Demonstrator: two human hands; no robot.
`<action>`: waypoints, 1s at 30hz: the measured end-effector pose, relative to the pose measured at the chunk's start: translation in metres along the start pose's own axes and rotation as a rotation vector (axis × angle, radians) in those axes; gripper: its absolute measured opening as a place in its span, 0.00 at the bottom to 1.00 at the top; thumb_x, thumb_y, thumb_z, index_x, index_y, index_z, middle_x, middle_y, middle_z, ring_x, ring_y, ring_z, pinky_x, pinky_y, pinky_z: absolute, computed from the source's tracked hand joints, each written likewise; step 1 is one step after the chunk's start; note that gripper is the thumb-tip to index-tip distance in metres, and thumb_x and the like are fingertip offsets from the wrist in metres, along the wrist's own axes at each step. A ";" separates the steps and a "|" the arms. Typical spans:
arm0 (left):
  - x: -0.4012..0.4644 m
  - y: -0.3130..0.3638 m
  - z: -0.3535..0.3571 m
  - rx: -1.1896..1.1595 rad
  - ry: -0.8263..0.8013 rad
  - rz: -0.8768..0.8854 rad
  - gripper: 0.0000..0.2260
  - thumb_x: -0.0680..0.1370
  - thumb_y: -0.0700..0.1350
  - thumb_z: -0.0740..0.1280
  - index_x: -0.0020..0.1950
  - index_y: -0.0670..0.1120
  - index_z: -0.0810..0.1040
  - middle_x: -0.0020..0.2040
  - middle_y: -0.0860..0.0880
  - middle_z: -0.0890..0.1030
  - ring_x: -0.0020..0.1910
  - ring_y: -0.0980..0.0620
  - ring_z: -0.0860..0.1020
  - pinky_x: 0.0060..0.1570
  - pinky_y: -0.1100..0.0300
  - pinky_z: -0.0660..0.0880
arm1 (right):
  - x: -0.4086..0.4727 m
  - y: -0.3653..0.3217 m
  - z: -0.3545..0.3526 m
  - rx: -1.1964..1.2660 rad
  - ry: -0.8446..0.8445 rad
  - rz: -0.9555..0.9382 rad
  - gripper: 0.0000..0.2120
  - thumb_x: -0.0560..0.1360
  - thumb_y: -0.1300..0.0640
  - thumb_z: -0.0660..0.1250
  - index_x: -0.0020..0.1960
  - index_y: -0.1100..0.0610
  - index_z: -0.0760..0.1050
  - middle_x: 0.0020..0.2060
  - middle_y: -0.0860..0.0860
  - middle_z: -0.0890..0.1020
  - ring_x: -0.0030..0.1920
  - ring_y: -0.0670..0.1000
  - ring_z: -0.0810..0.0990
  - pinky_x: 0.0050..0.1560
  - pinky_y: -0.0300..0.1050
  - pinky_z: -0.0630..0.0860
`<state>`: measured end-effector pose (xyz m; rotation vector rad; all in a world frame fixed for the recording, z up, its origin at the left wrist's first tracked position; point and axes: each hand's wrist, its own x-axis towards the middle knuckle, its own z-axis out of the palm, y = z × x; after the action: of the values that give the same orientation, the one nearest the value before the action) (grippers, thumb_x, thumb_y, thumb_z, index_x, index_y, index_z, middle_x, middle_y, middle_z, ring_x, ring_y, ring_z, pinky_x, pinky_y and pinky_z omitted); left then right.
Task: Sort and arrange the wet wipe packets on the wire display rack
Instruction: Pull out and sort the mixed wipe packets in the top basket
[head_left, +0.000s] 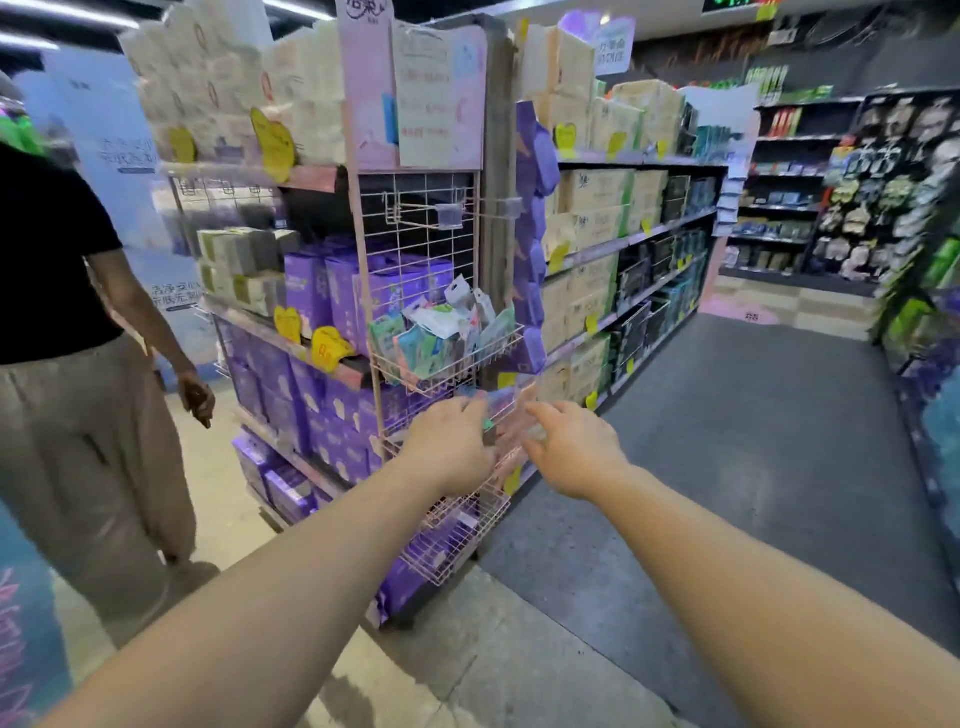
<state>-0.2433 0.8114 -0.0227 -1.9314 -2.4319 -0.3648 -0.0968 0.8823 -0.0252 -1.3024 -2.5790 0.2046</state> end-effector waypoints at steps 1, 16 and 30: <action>0.016 -0.003 0.001 0.003 0.002 -0.008 0.27 0.76 0.57 0.62 0.73 0.49 0.62 0.69 0.46 0.70 0.69 0.44 0.67 0.67 0.48 0.66 | 0.019 0.005 0.002 -0.002 0.005 -0.013 0.23 0.78 0.46 0.57 0.72 0.48 0.63 0.68 0.53 0.71 0.68 0.57 0.69 0.67 0.56 0.66; 0.218 -0.011 0.026 0.020 0.091 -0.385 0.26 0.78 0.54 0.62 0.73 0.46 0.63 0.72 0.45 0.67 0.70 0.44 0.65 0.67 0.52 0.63 | 0.294 0.109 0.029 0.020 -0.070 -0.401 0.25 0.77 0.46 0.60 0.73 0.46 0.62 0.69 0.52 0.70 0.67 0.57 0.70 0.66 0.57 0.68; 0.333 -0.065 0.033 0.116 0.190 -0.499 0.29 0.76 0.58 0.63 0.74 0.49 0.62 0.75 0.46 0.64 0.74 0.46 0.60 0.72 0.52 0.57 | 0.461 0.125 0.049 0.115 -0.075 -0.574 0.28 0.75 0.46 0.64 0.73 0.46 0.62 0.69 0.53 0.70 0.68 0.58 0.69 0.65 0.54 0.69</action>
<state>-0.3804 1.1229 -0.0141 -1.1677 -2.7020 -0.3798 -0.2776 1.3266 -0.0308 -0.4868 -2.8260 0.2879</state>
